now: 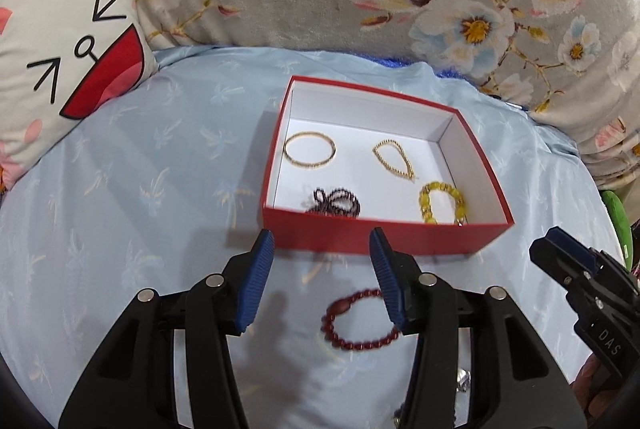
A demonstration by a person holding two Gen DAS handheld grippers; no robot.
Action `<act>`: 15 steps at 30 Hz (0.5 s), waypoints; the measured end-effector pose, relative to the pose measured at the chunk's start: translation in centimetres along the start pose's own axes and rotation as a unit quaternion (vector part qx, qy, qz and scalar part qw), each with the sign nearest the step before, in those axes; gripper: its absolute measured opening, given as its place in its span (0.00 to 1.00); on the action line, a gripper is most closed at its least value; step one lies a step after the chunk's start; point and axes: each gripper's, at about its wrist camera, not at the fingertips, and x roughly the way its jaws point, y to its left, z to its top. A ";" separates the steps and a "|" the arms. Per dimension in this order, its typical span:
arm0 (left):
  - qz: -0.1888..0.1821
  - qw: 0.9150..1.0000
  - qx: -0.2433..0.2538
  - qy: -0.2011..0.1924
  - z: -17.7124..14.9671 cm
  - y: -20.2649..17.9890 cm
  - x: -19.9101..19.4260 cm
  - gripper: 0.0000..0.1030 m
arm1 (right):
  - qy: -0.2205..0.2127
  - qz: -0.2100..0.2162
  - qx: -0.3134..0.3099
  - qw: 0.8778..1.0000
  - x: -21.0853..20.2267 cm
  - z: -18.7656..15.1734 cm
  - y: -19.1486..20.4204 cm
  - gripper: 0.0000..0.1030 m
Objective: Organize jewelry
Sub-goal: 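Withdraw both open grippers from the box back toward the jewelry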
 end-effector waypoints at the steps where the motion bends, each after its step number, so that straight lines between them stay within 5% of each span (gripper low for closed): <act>1: 0.000 1.000 -0.002 0.001 -0.3 0.1 -0.2 0.46 | 0.003 0.002 -0.002 1.000 -0.2 -0.5 0.2 0.37; 15: -0.009 0.999 -0.023 0.036 -6.6 1.0 -2.8 0.46 | 0.044 0.011 -0.004 0.999 -3.6 -7.1 0.5 0.37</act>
